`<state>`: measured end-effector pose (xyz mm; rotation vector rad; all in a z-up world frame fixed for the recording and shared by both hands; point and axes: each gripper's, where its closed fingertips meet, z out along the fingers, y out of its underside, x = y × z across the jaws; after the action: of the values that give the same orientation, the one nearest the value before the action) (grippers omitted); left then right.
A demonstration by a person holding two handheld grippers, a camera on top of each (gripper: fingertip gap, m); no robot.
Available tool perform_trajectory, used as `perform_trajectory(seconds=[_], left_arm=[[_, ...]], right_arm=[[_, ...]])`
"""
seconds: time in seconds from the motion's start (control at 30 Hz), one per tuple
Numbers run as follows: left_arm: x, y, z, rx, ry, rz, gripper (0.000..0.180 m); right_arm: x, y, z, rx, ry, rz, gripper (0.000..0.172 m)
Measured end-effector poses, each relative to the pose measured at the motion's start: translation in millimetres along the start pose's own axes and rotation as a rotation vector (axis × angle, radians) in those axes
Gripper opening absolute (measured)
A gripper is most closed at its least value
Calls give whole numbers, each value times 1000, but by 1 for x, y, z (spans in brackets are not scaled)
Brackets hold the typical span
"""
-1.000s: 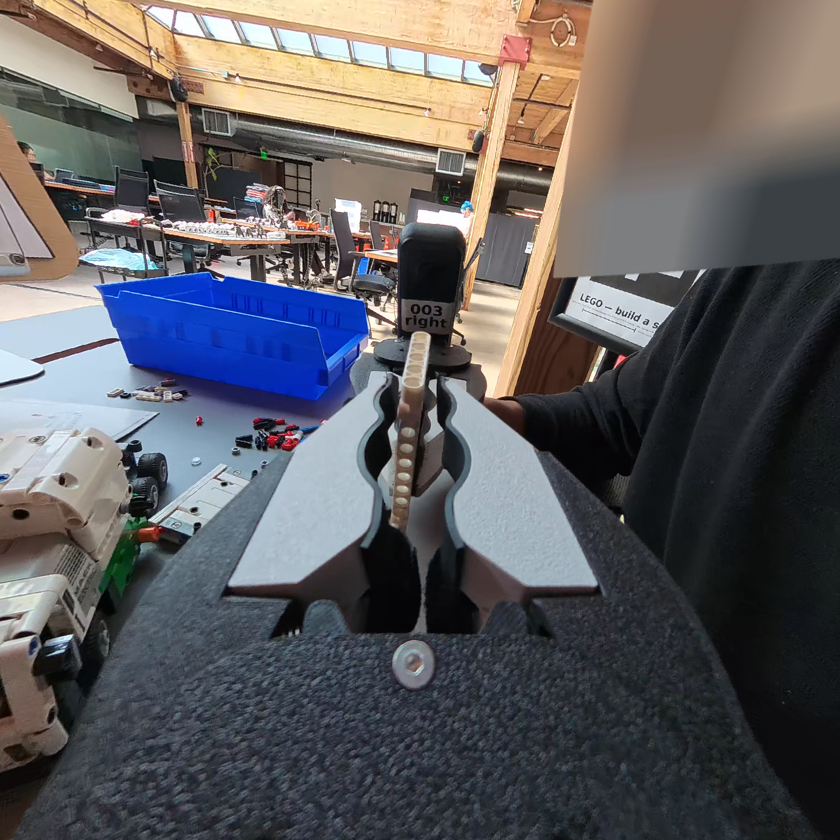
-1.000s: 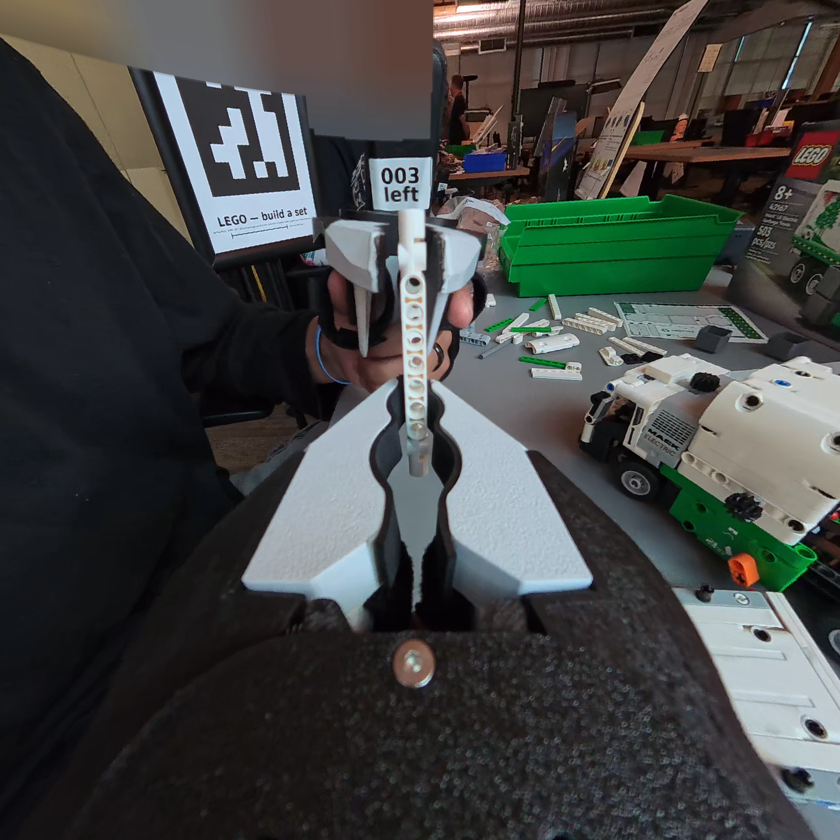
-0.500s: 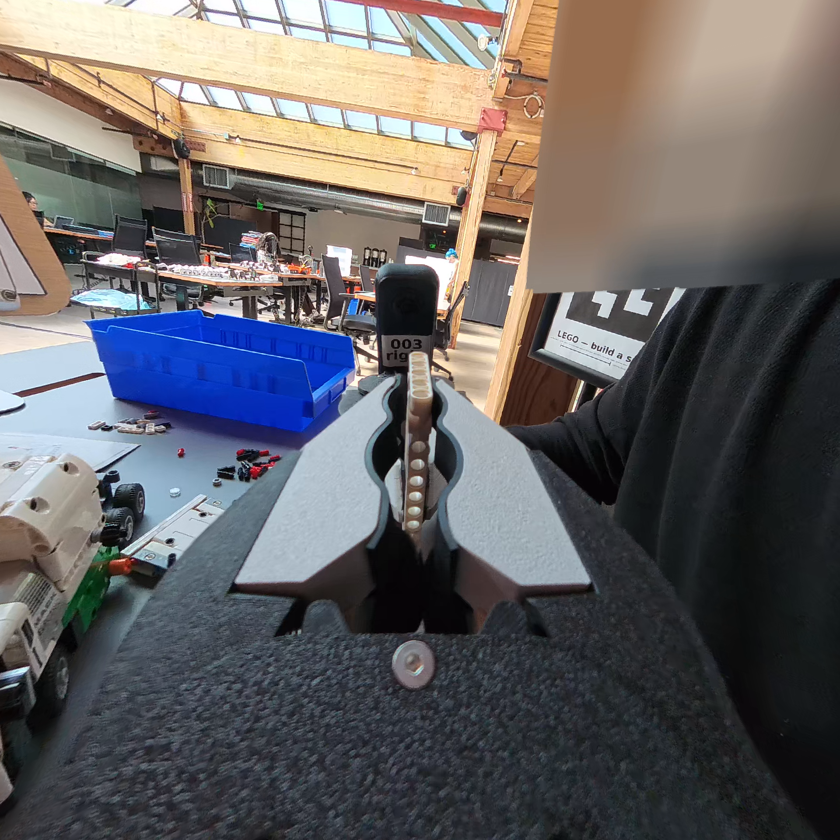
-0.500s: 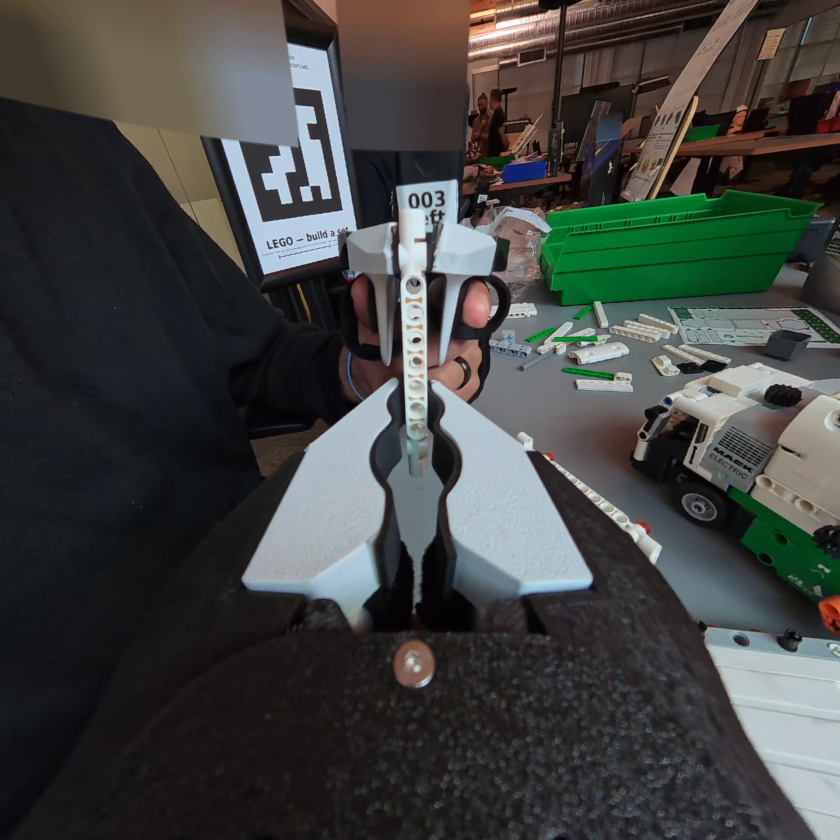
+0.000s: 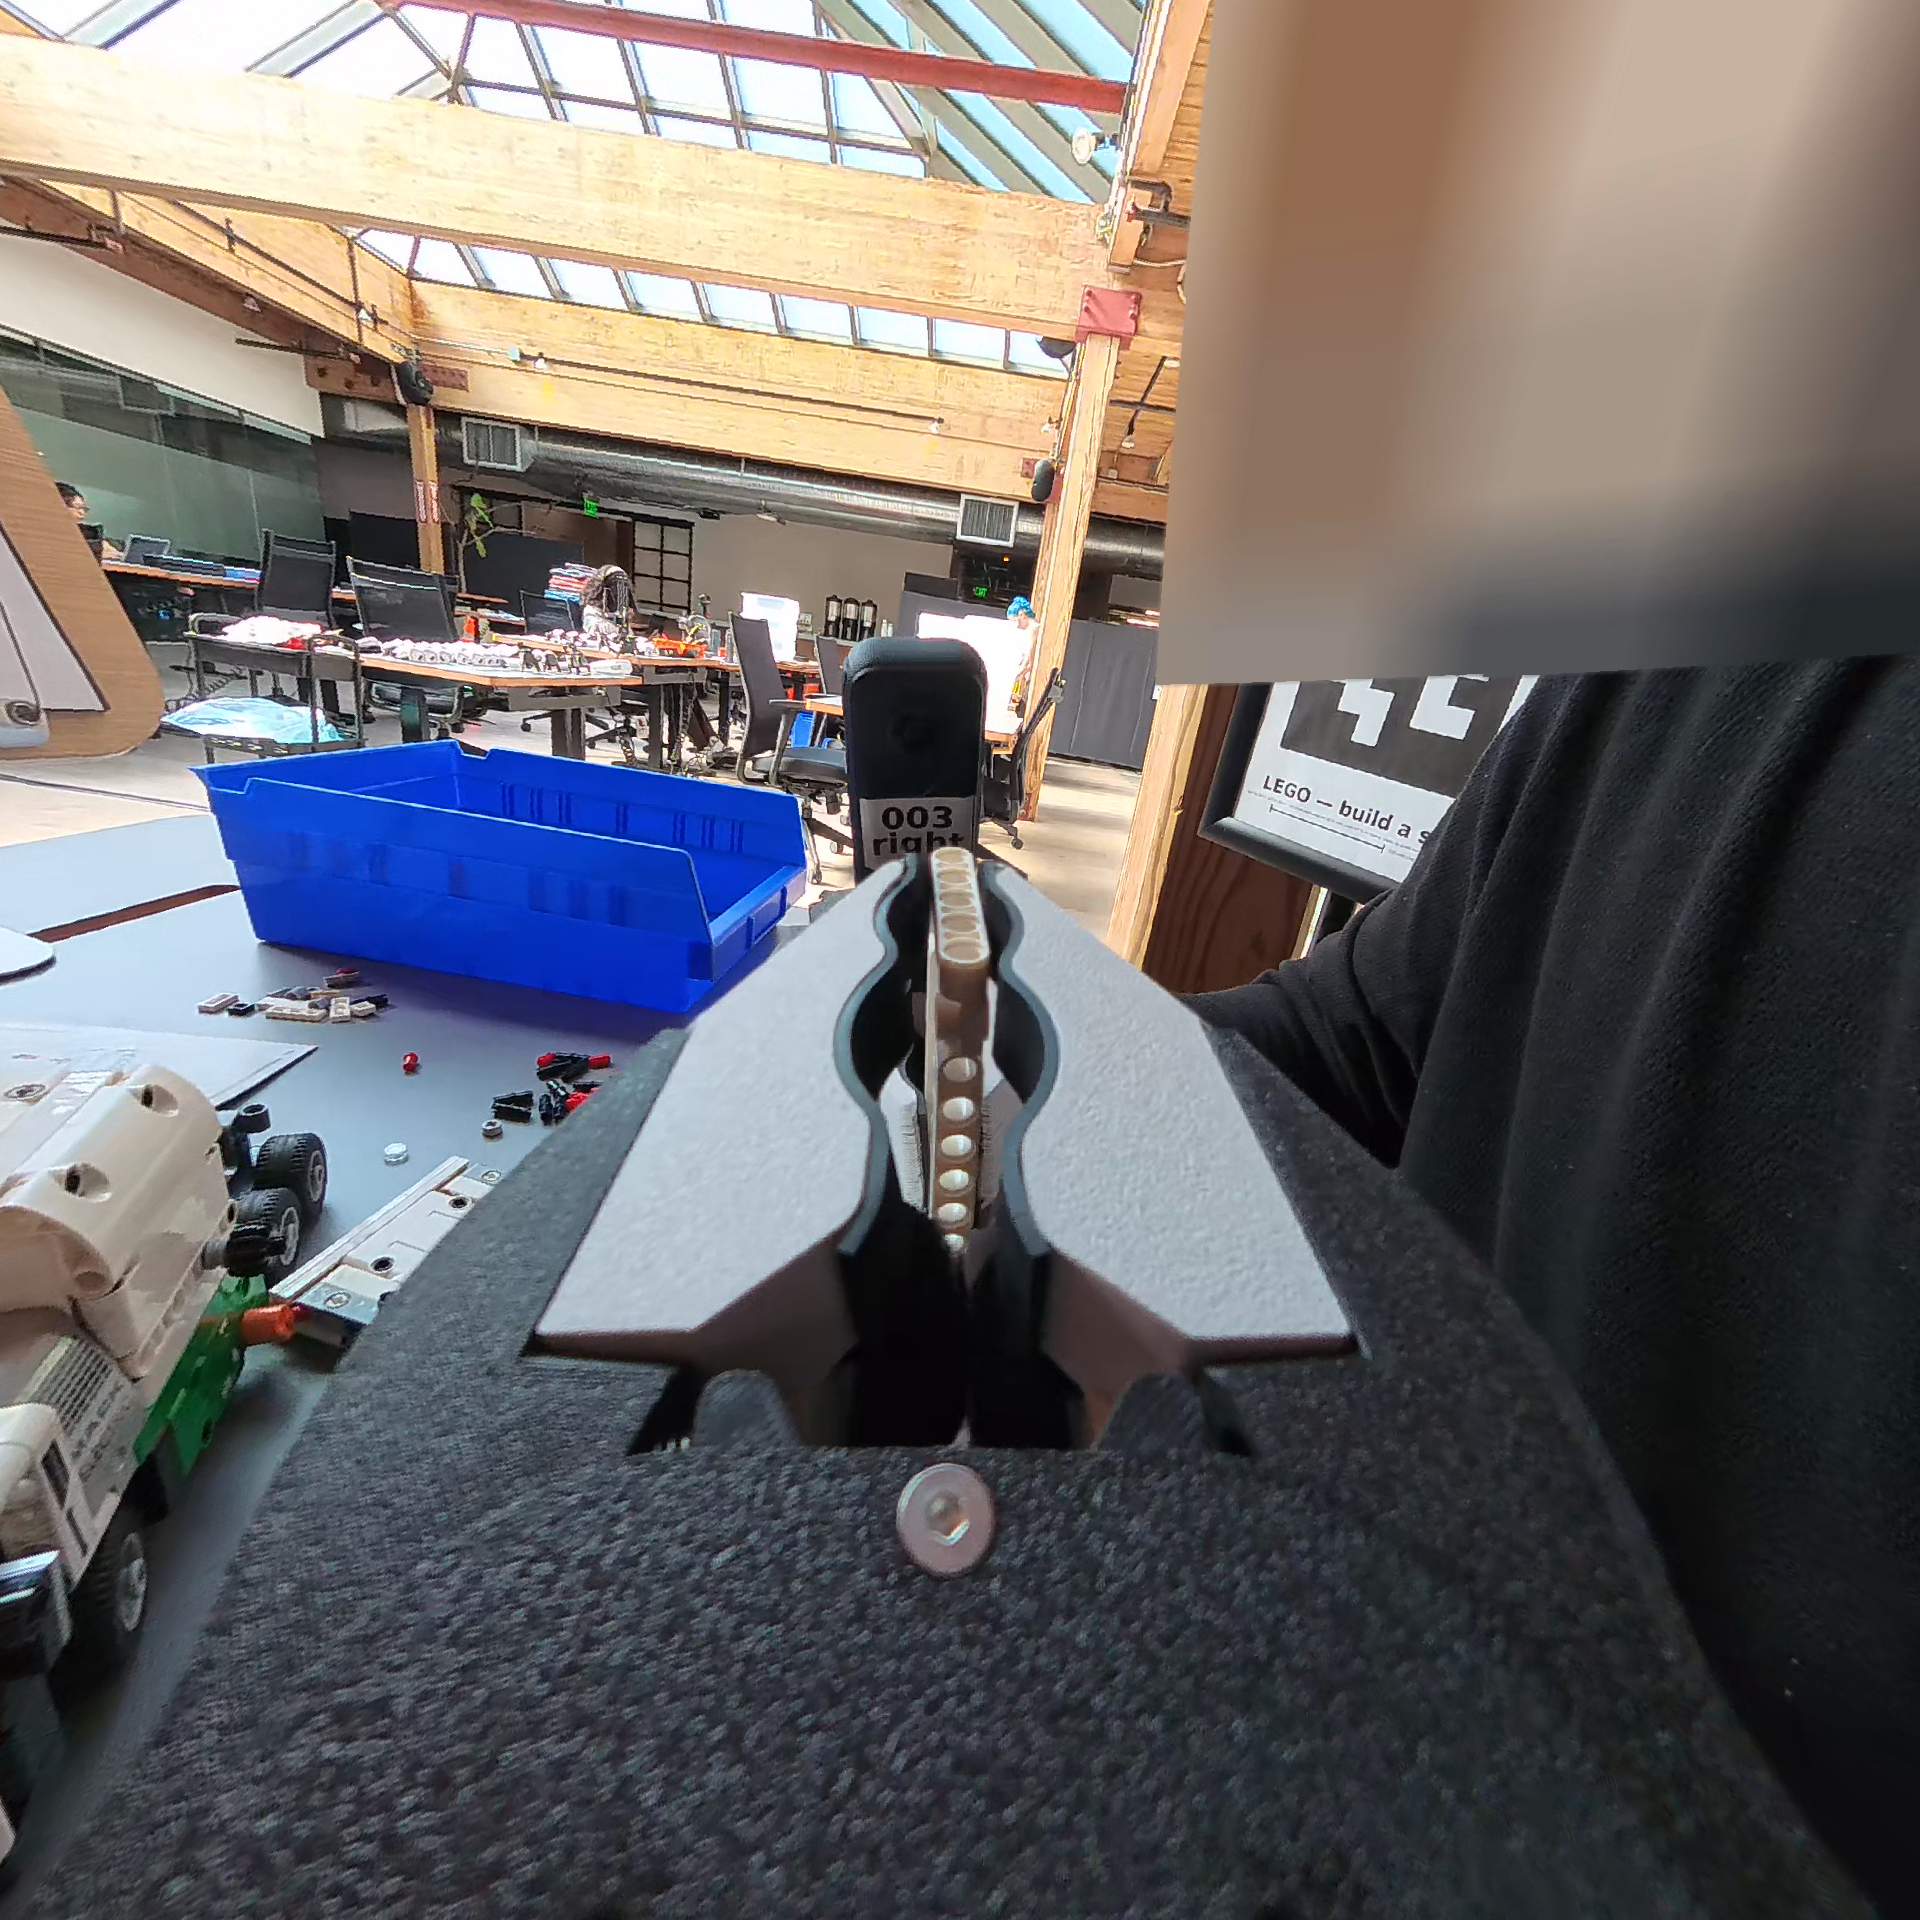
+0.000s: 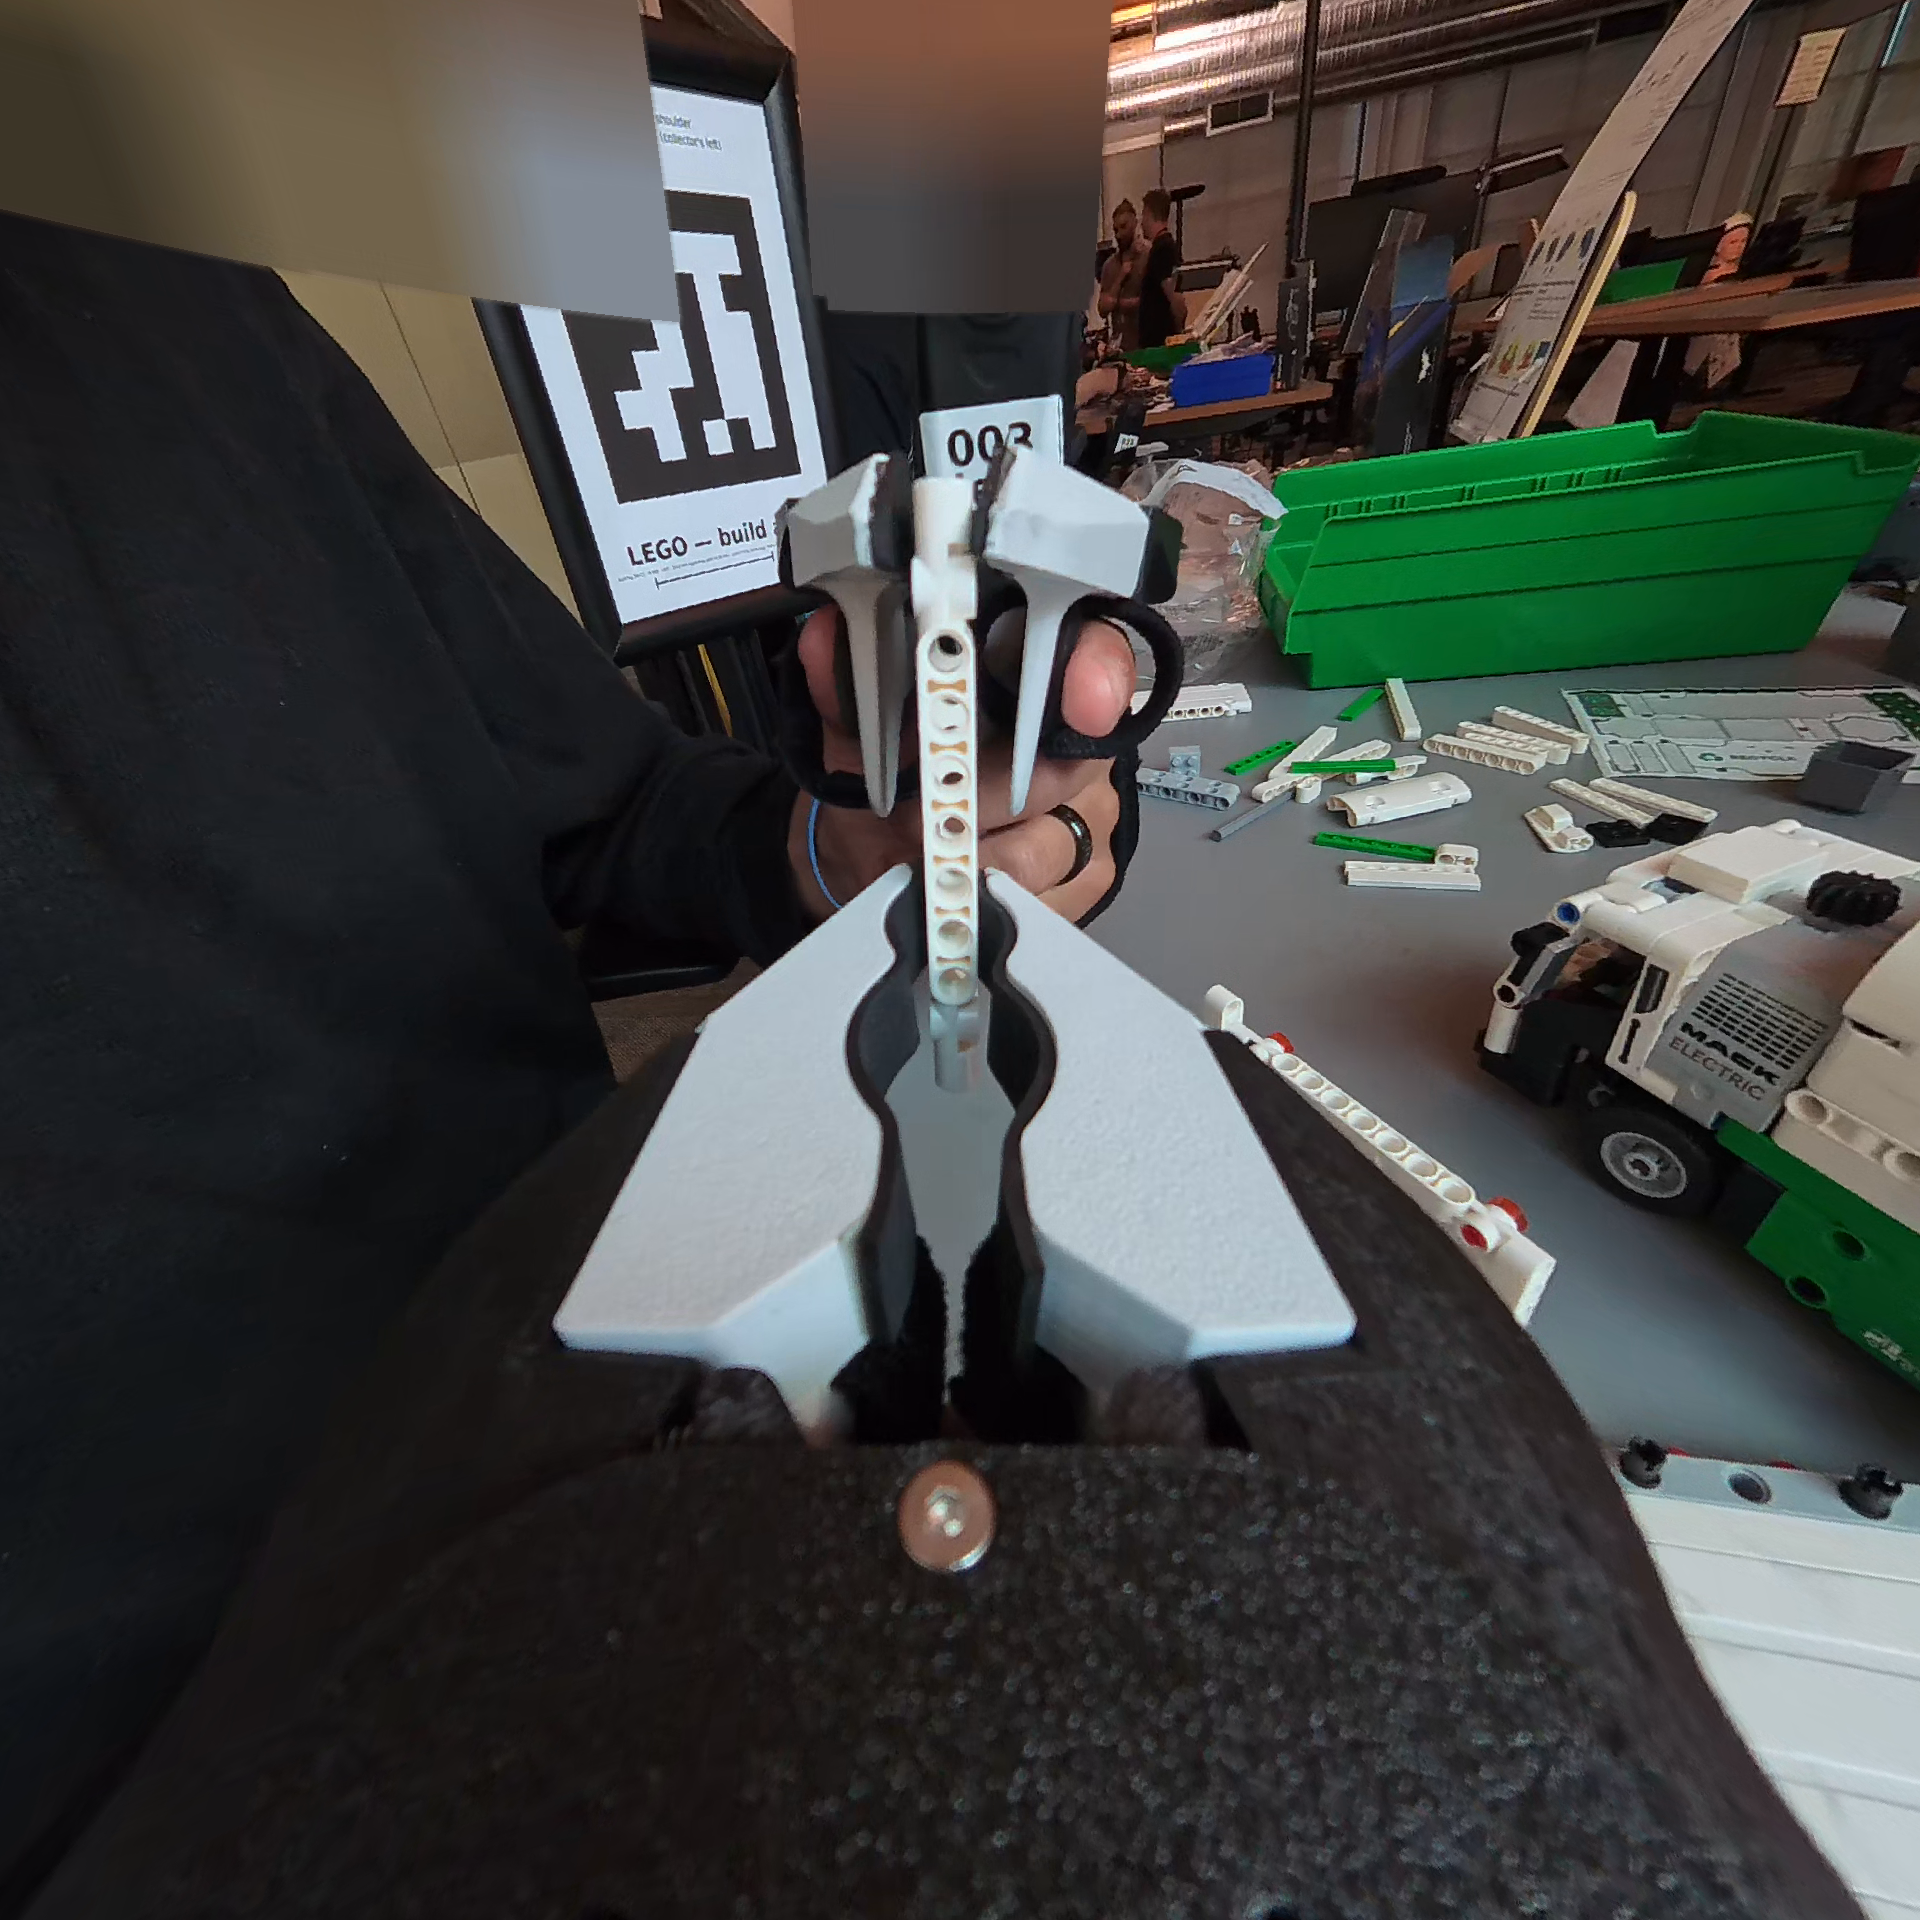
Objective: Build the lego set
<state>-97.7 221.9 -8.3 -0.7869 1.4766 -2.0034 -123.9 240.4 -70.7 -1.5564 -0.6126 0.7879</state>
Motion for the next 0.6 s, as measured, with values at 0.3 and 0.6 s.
perform_trajectory(seconds=[0.3, 0.6], left_arm=[[2, 0, -1, 9, 10, -2, 9], [1, 0, -1, 1, -21, 20, 12]], right_arm=[[-3, -1, 1, 5, -18, 8, 5], [-3, -4, -2, 21, -21, 15, 5]])
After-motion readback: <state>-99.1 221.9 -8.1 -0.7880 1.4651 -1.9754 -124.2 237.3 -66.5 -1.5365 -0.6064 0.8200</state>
